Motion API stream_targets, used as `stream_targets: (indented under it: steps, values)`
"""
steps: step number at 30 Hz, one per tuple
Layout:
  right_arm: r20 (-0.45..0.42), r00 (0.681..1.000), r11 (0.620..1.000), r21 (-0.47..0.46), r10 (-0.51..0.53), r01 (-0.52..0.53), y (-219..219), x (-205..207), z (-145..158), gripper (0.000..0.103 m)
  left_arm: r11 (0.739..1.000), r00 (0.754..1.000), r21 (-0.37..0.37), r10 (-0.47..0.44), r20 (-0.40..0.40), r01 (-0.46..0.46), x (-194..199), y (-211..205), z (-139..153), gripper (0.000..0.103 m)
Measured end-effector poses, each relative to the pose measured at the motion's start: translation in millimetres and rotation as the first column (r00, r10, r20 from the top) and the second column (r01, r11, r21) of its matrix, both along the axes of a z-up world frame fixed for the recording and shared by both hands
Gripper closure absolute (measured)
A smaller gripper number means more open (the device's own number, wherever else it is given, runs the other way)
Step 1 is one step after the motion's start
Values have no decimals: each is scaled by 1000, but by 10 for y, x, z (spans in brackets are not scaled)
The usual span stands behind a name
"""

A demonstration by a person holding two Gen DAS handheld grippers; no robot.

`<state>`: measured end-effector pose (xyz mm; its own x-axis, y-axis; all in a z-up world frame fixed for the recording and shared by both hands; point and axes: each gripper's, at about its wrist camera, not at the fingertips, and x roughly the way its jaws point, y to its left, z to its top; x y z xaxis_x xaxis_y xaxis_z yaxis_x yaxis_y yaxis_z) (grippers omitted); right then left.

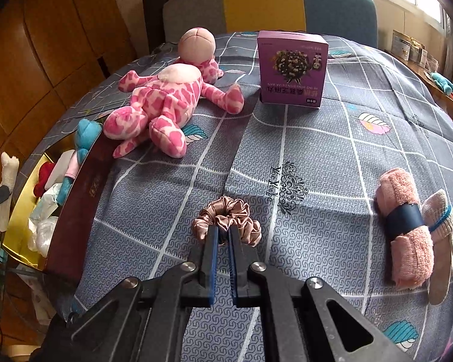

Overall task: Organize soft objects
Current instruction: 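Lower the beige roll into the gold tray and open the left gripper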

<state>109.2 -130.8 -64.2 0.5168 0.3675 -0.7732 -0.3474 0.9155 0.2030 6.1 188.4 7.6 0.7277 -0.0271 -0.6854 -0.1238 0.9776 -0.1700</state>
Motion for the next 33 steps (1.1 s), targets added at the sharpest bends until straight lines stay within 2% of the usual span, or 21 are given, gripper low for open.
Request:
stream_targets:
  steps: [3,7,12,18,20,25,29,33]
  values:
    - [-6,1000,1000,0,1,-1,13,-4,-38,98,994,994,-14,106,-27,-107,-85,414,-66,50]
    - [-17,1000,1000,2,-3,3,7,-7,-85,98,969,968,-66,232,-90,-239,-169,926,-225,50]
    - [-31,999,1000,2,-21,21,-23,2,-123,98,947,944,-76,299,-142,-311,-166,1183,-399,48]
    - [-38,999,999,-9,-31,30,-45,8,-137,98,939,924,-13,335,-184,-343,48,1205,-600,45]
    - [-37,999,999,-10,-35,34,-42,17,-136,98,939,923,10,339,-184,-343,86,1193,-616,40]
    - [-21,999,999,-6,-36,36,-17,19,-64,98,938,928,64,346,-137,-340,63,1110,-564,40]
    - [22,1000,1000,12,-7,7,70,-22,113,98,939,939,115,334,-86,-324,-24,966,-453,30]
    - [71,997,998,40,39,-42,214,-80,332,98,945,951,133,307,-38,-300,-77,815,-329,29]
